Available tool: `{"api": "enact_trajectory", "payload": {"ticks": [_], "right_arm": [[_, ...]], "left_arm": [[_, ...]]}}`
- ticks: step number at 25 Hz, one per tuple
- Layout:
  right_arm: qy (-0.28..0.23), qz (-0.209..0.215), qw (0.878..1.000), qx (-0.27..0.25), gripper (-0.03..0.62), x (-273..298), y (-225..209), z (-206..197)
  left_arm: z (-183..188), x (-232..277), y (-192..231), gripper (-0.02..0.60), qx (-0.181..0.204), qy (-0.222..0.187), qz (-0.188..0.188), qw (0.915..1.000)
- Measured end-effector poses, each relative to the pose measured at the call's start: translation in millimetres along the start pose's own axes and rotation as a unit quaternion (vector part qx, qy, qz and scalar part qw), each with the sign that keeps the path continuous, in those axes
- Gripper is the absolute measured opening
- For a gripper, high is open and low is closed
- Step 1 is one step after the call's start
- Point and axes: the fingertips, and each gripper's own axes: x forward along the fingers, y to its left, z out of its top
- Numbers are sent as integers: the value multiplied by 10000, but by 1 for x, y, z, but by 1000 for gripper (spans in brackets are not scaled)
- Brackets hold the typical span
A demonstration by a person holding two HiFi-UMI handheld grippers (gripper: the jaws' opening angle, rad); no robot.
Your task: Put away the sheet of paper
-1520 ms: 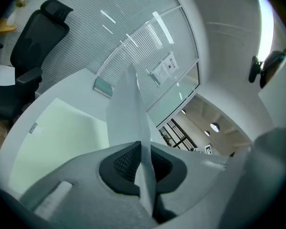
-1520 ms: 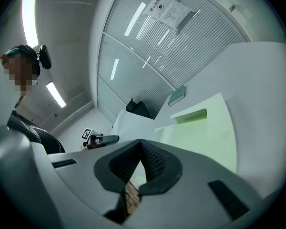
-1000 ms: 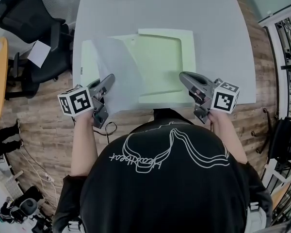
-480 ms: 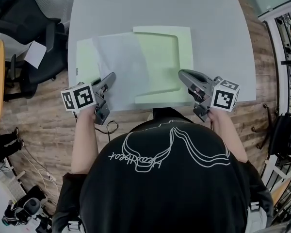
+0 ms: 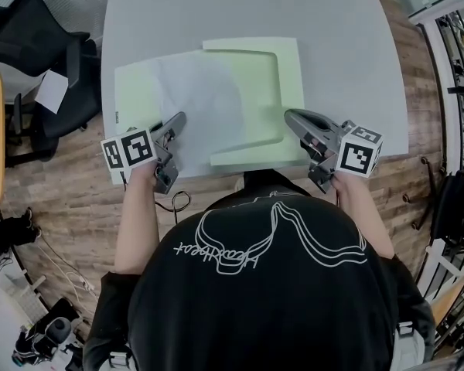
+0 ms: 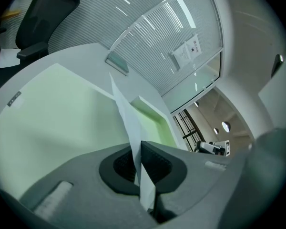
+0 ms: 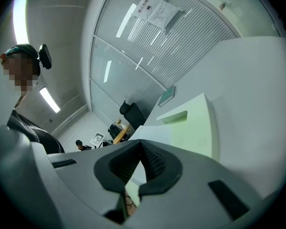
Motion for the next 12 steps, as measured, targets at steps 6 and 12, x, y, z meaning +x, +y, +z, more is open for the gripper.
{"api": "enact_trajectory", "payload": {"ticks": [6, 12], "right_arm": [[-41, -60, 10000, -57, 8, -2, -3, 2], [-104, -129, 9999, -10, 8, -4, -9, 3]], "left_arm": [[1, 14, 3, 11, -4, 84, -2, 10000], [-2, 29, 2, 12, -37, 158, -53, 9999]]}}
